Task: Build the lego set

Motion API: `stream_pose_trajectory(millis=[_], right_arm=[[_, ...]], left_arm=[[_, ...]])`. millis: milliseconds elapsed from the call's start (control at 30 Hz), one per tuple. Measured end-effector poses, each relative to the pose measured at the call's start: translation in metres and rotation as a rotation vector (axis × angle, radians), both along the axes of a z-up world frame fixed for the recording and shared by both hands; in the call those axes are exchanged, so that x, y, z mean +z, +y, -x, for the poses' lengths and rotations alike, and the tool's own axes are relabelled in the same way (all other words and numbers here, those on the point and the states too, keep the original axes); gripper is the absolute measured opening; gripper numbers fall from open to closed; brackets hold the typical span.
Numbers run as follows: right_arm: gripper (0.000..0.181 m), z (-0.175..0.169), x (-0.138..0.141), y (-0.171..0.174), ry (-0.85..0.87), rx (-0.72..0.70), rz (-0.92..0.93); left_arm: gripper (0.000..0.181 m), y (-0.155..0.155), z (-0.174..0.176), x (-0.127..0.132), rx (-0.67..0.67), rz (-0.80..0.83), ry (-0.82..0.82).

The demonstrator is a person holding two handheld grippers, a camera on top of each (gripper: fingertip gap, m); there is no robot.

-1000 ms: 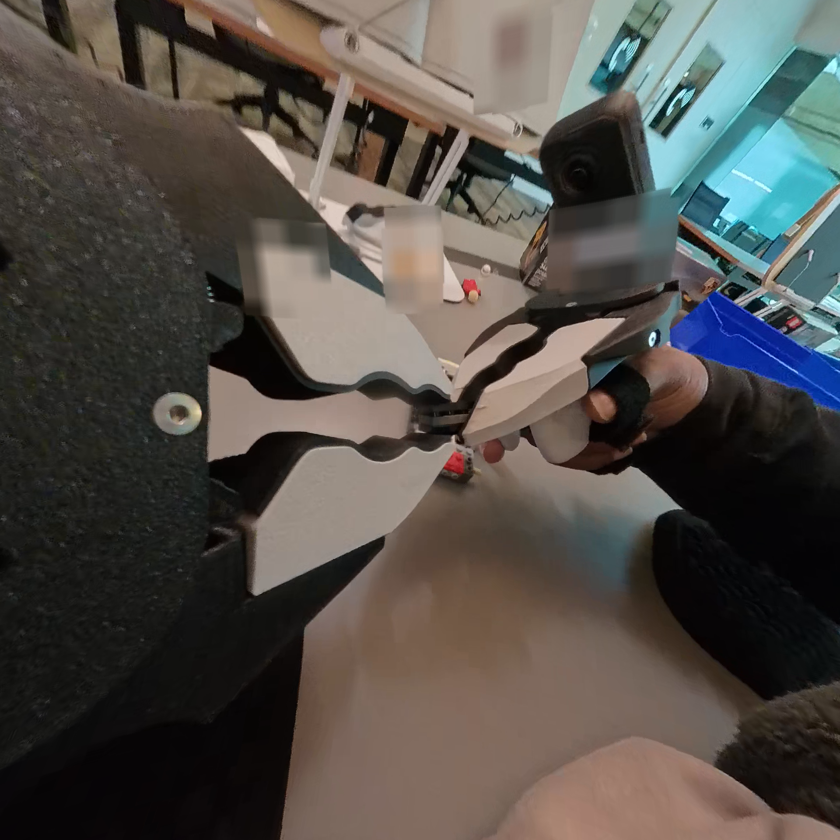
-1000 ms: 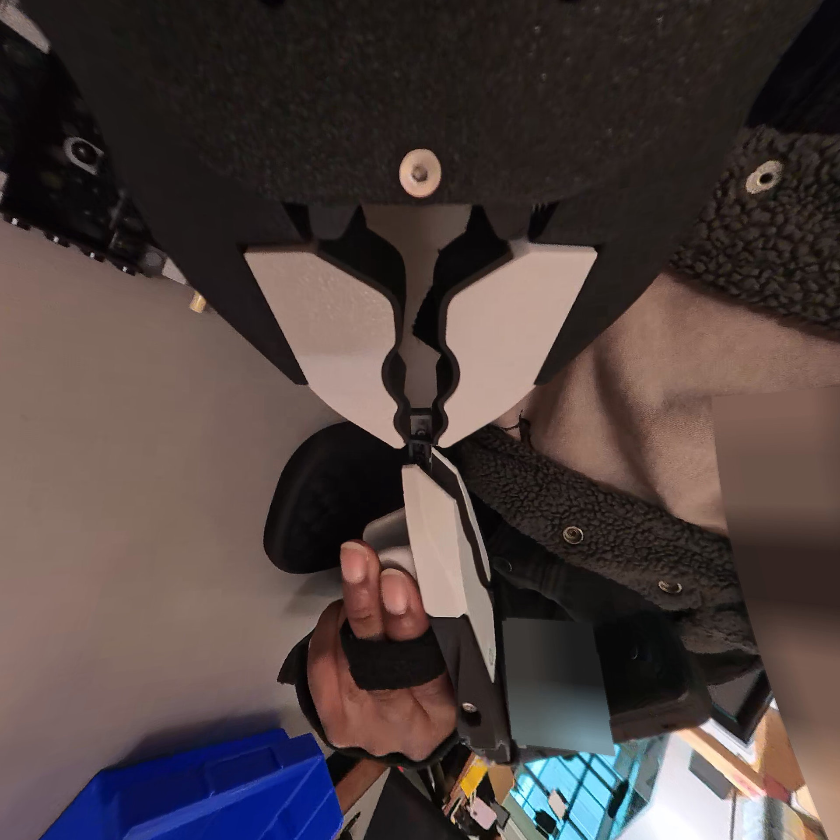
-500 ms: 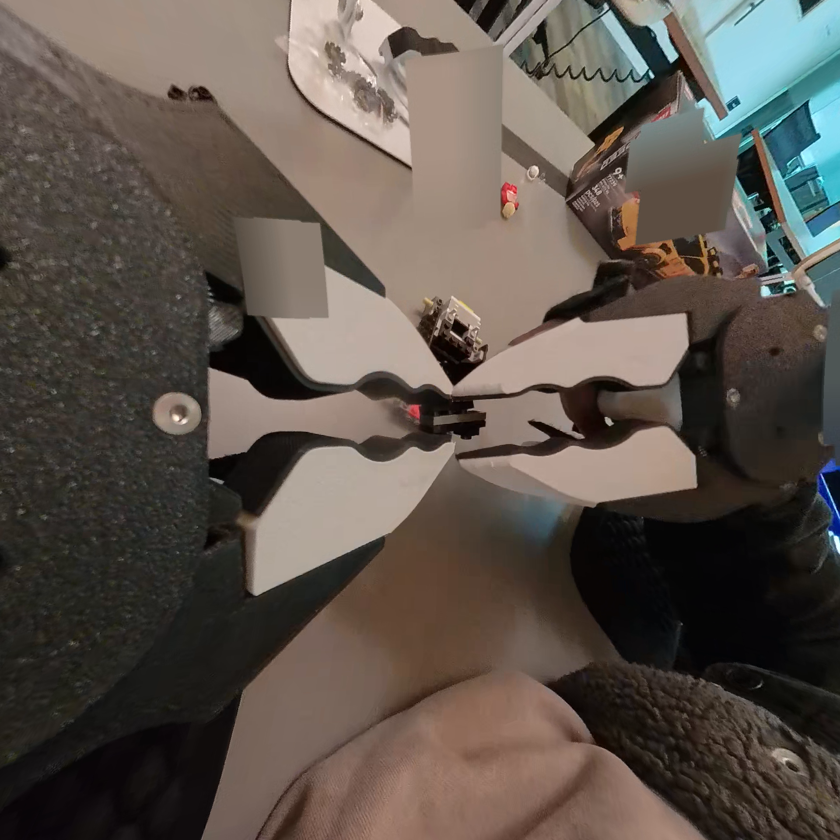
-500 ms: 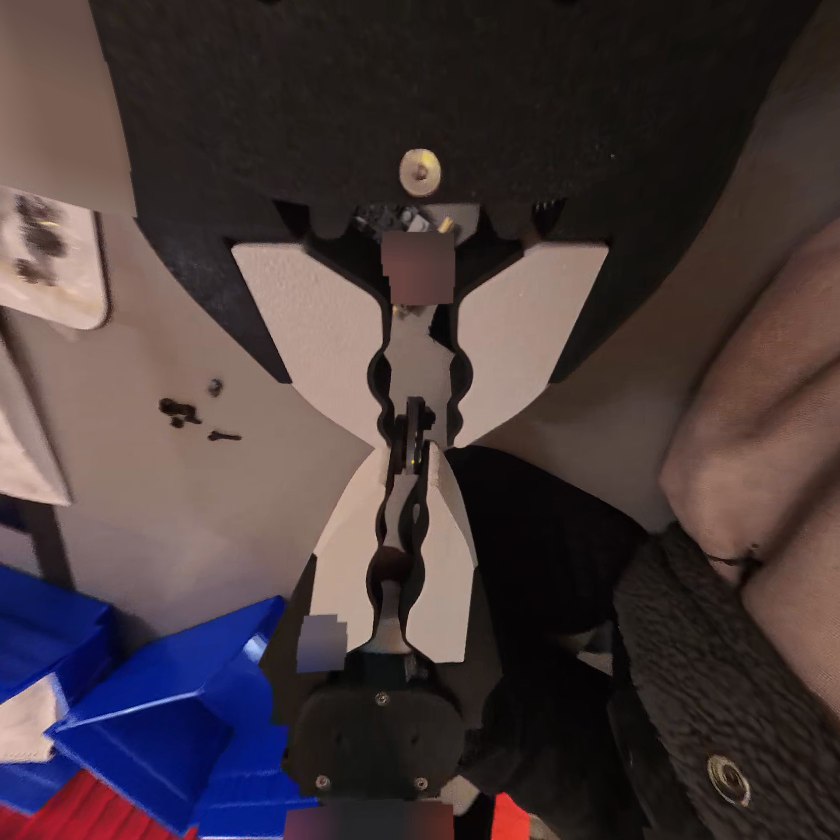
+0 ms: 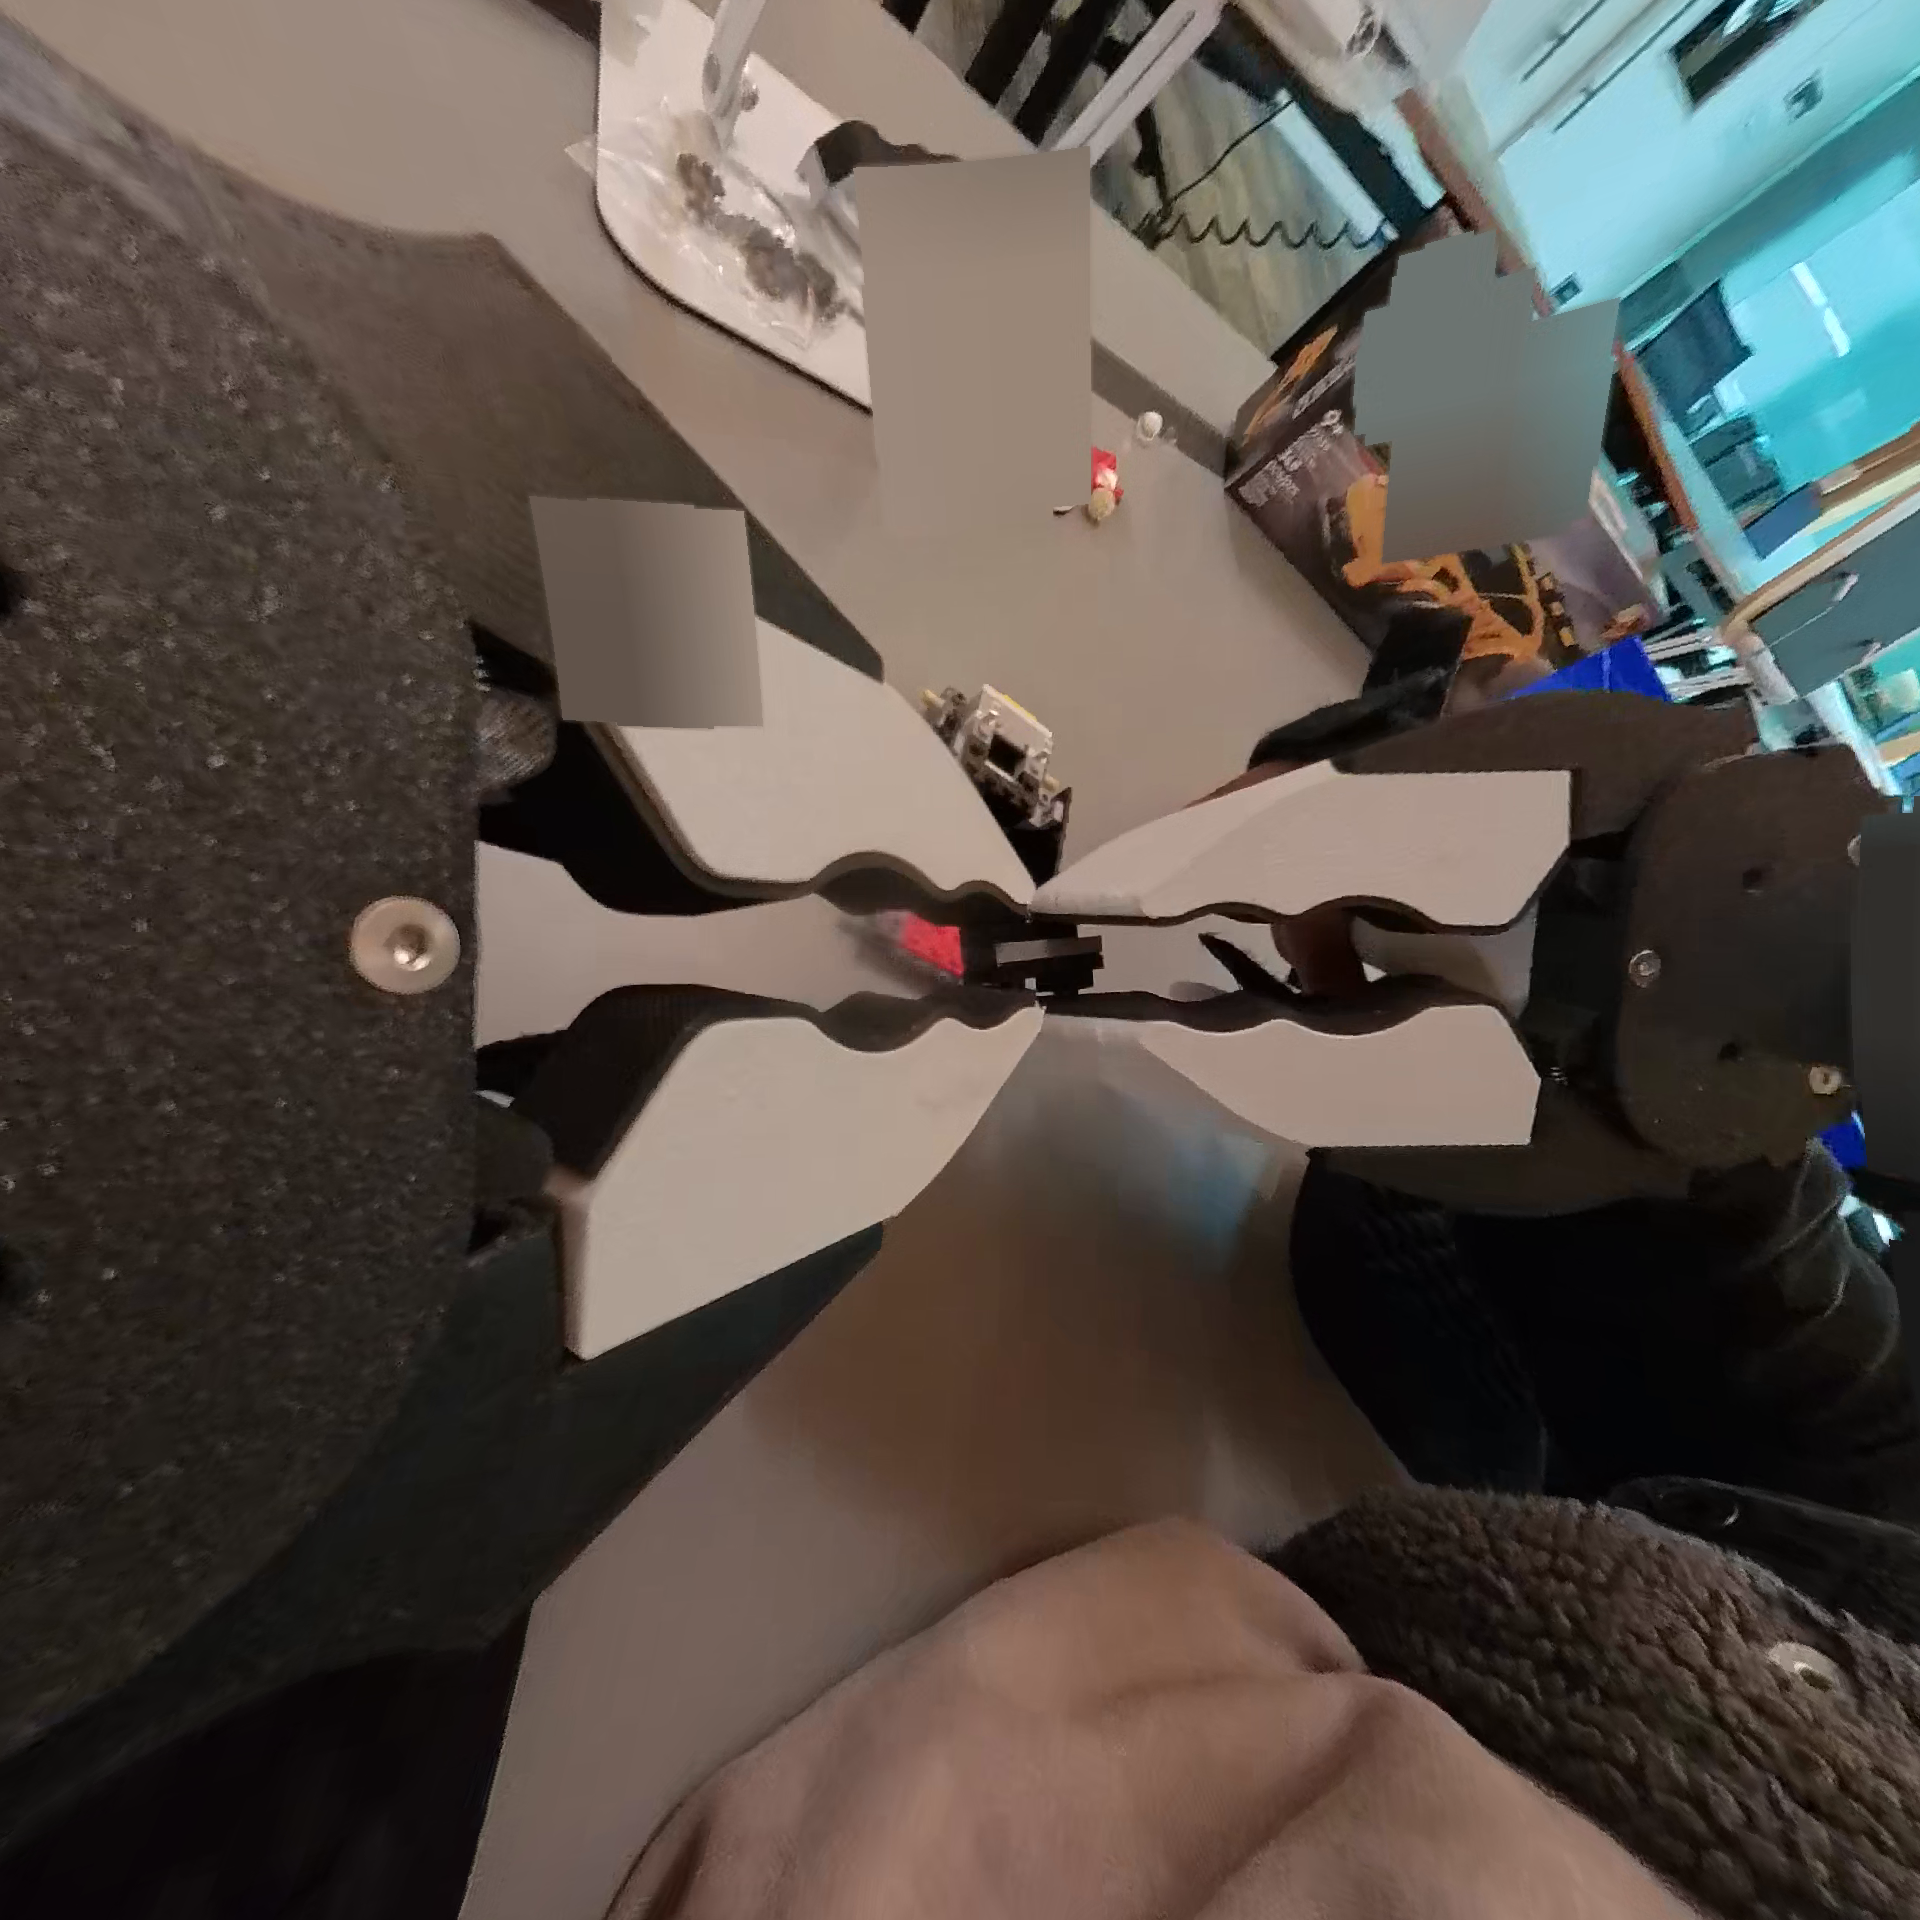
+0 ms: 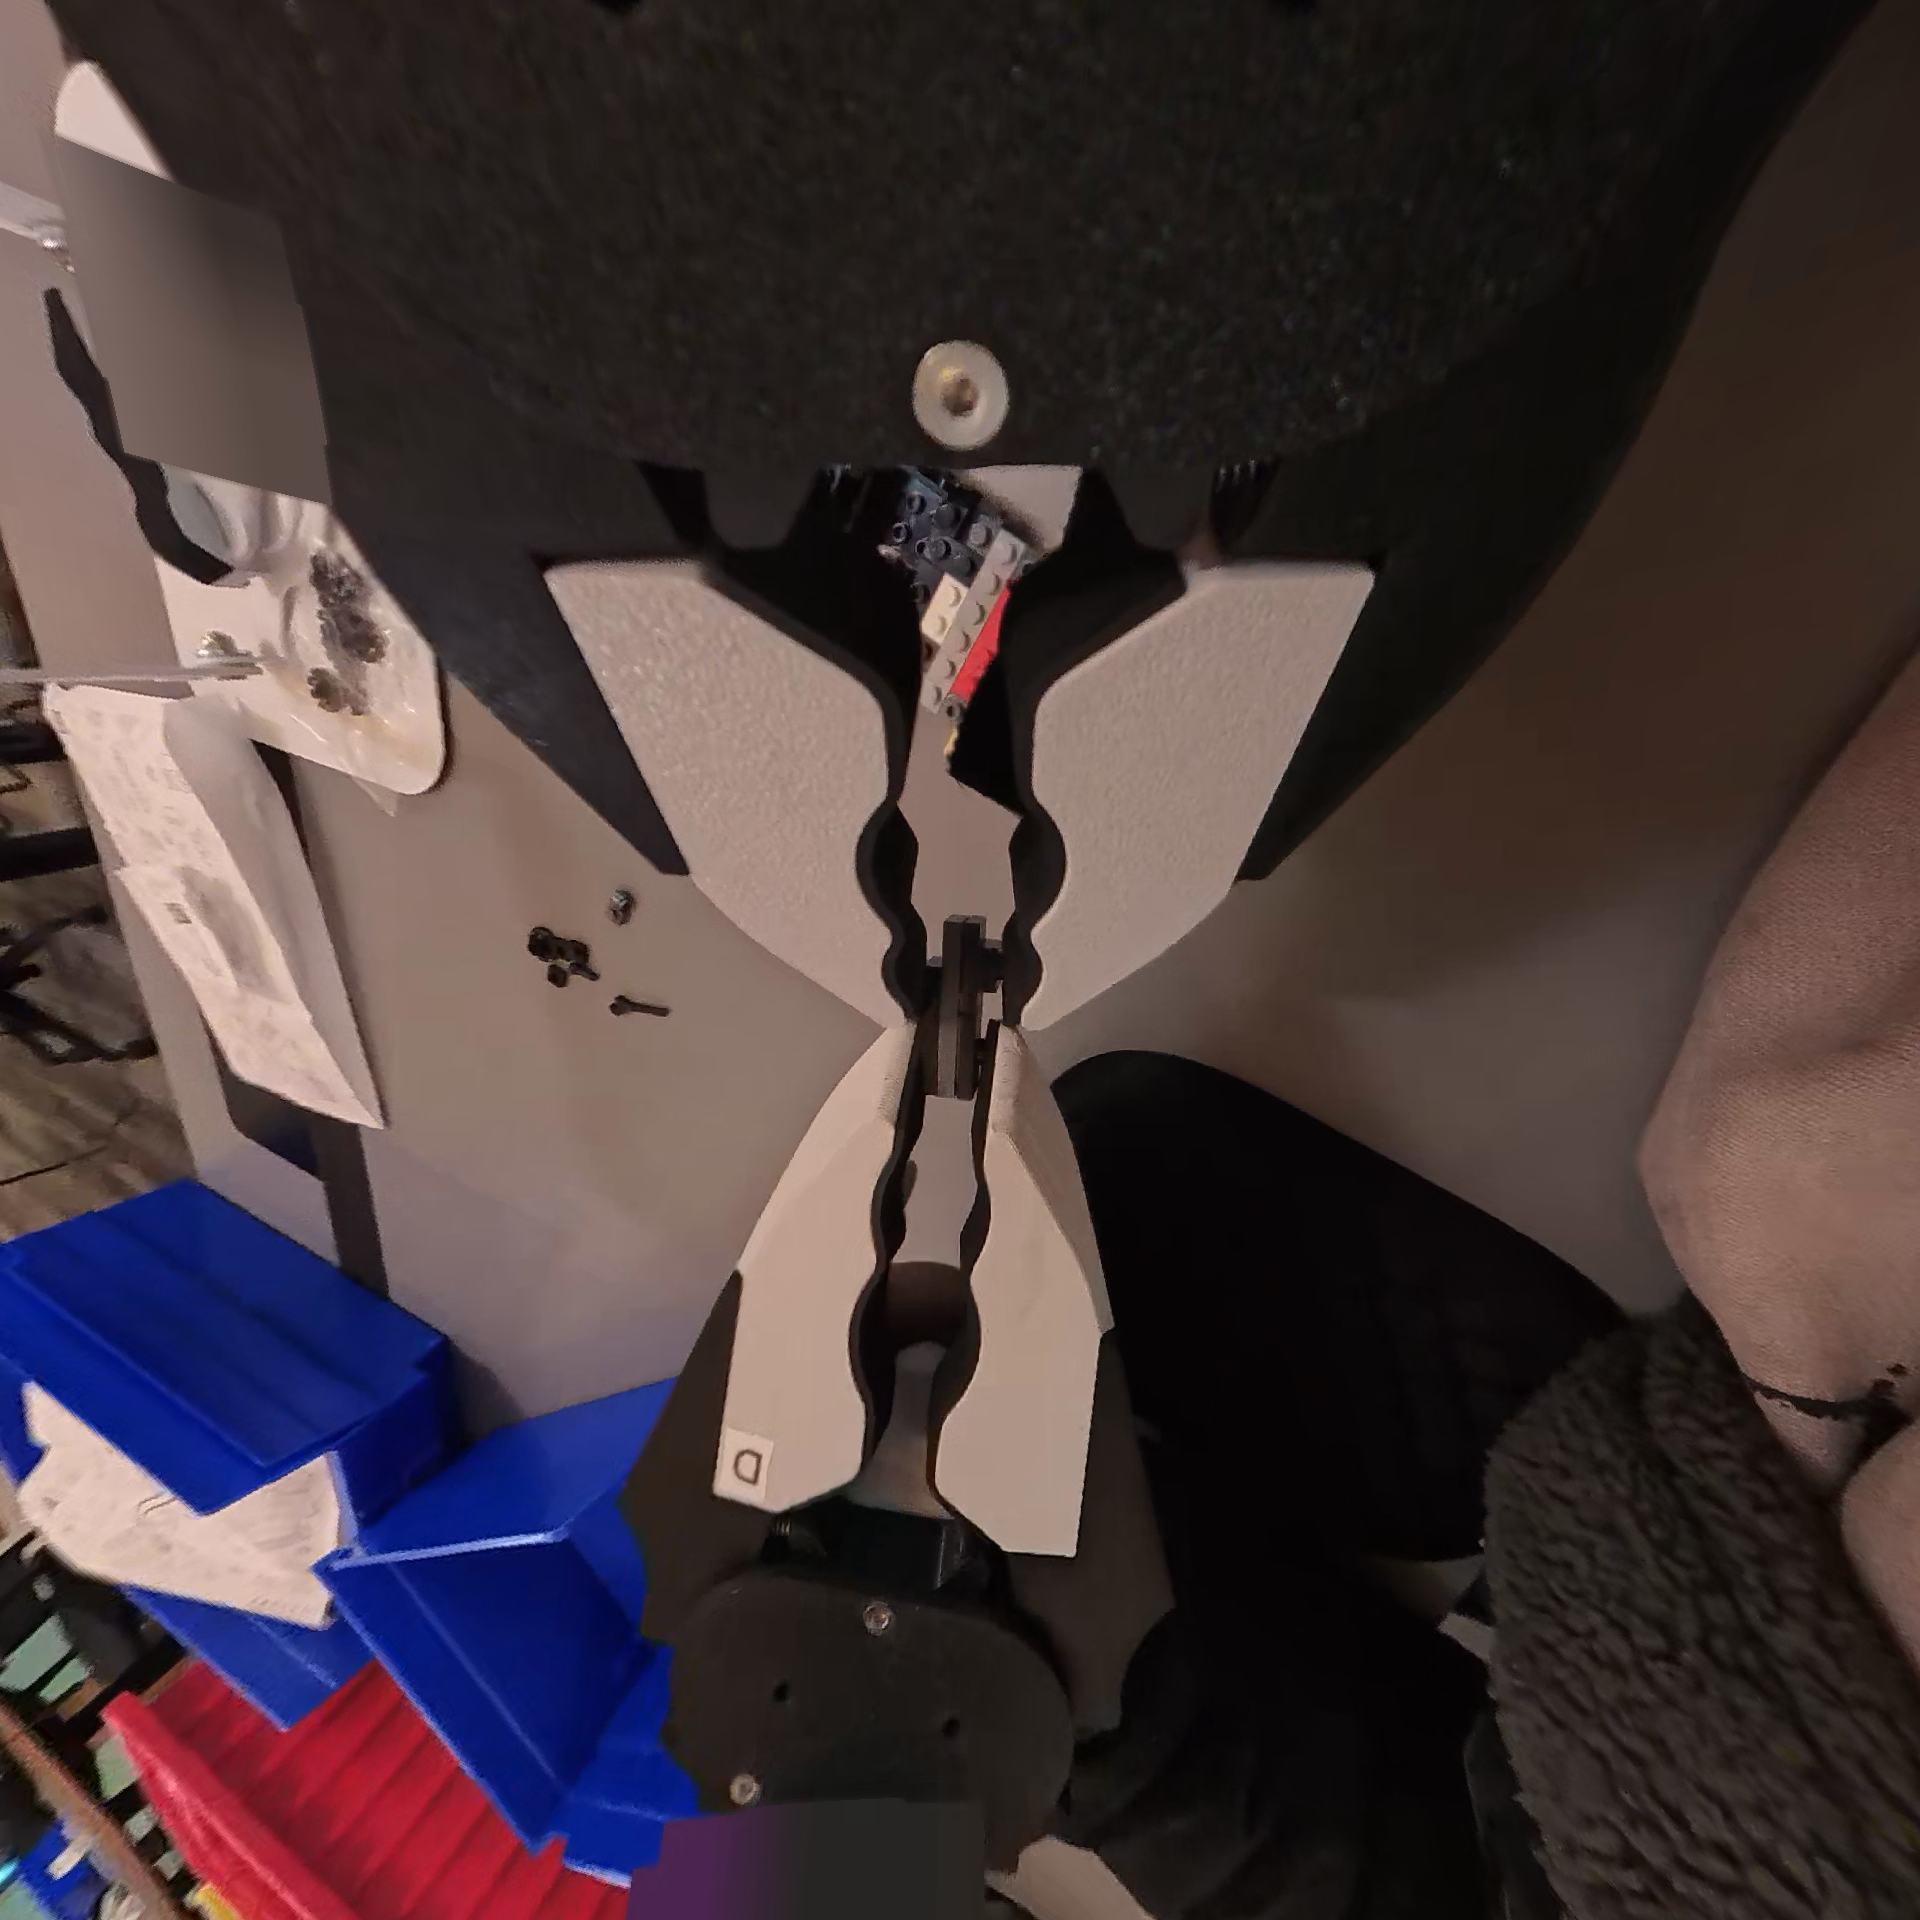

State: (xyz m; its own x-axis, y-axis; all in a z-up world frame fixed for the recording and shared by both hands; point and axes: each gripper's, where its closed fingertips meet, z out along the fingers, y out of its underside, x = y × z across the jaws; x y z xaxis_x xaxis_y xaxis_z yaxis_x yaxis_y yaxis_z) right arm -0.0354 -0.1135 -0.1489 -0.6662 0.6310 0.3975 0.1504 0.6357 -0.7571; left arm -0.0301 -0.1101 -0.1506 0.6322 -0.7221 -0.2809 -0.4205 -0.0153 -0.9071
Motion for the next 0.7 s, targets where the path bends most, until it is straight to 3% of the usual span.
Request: stream_pose_trajectory(millis=[300, 700], right_arm=[[0.013, 0.0005, 0.0016, 0.0042, 0.063, -0.029, 0.000], [0.022, -0.0031, -0.0053, 0.0066, 0.048, -0.024, 0.057]], left_arm=[[0.012, 0.0051, 0.0008, 0.0034, 0.033, -0.120, 0.065], [0.011, 0.0033, 0.0041, 0.0042, 0.020, -0.098, 0.028]])
